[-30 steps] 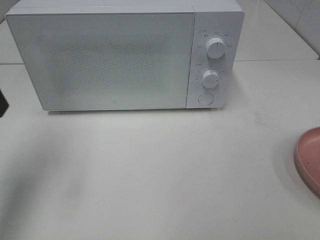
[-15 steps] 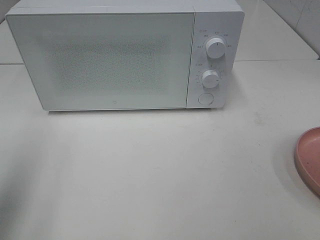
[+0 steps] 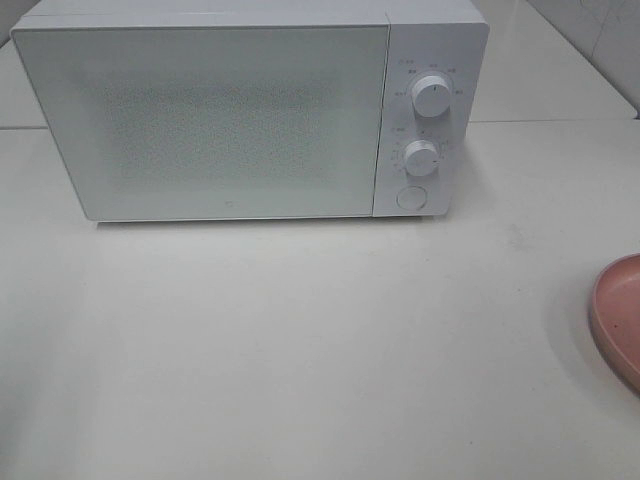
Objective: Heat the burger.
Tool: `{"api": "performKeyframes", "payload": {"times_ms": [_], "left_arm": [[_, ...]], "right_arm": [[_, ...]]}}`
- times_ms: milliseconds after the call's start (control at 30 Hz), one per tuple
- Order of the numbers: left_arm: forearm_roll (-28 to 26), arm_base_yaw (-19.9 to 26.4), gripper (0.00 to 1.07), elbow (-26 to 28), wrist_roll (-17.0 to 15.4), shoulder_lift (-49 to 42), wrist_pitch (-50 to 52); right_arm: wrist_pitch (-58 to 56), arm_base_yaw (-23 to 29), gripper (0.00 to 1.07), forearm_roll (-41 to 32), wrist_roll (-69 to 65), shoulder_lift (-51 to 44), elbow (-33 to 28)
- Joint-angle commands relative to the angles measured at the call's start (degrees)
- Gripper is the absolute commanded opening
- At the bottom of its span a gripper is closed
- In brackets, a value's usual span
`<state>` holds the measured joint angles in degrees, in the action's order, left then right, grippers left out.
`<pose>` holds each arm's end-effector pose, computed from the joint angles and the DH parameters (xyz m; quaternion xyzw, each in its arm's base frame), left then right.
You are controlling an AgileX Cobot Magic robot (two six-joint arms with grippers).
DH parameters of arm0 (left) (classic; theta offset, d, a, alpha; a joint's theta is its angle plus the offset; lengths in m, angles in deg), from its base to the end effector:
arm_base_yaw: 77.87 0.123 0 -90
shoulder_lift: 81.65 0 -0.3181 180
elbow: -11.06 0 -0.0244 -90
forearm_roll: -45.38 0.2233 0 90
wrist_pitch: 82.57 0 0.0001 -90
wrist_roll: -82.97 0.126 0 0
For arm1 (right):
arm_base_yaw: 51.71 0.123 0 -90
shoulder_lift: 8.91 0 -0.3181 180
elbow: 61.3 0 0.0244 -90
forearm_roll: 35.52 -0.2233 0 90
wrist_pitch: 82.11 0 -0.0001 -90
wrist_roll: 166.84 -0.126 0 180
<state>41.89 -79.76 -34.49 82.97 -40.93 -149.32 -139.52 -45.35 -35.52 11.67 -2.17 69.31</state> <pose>0.0370 -0.0083 0.2573 0.0109 0.9719 -0.0339 0.2326 -0.0284 -0.0032 0.2546 -0.0355 0.8357 0.0375 0.5467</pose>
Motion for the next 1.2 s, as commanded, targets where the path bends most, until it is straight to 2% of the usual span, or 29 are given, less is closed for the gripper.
{"api": "performKeyframes", "payload": {"times_ms": [33,167,467,600,1200], "left_arm": [[0.63,0.11,0.98,-0.57,-1.55,-4.7,1.09],[0.63,0.11,0.98,-0.57,-1.6,-11.97,0.86],[0.63,0.11,0.98,-0.57,-1.66,-21.72,0.46],[0.97,0.11,0.98,-1.72,-1.55,-25.78,4.24],[0.69,0.11,0.98,-2.81,-1.32,-30.48,5.39]], "right_arm": [[0.46,-0.34,0.75,0.0,0.34,-1.55,-0.11],[0.46,-0.34,0.75,0.0,0.34,-1.55,-0.11],[0.46,-0.34,0.75,0.0,0.34,-1.55,-0.11],[0.46,-0.34,0.75,0.0,0.34,-1.55,-0.11],[0.46,-0.34,0.75,0.0,0.34,-1.55,-0.11]]}}
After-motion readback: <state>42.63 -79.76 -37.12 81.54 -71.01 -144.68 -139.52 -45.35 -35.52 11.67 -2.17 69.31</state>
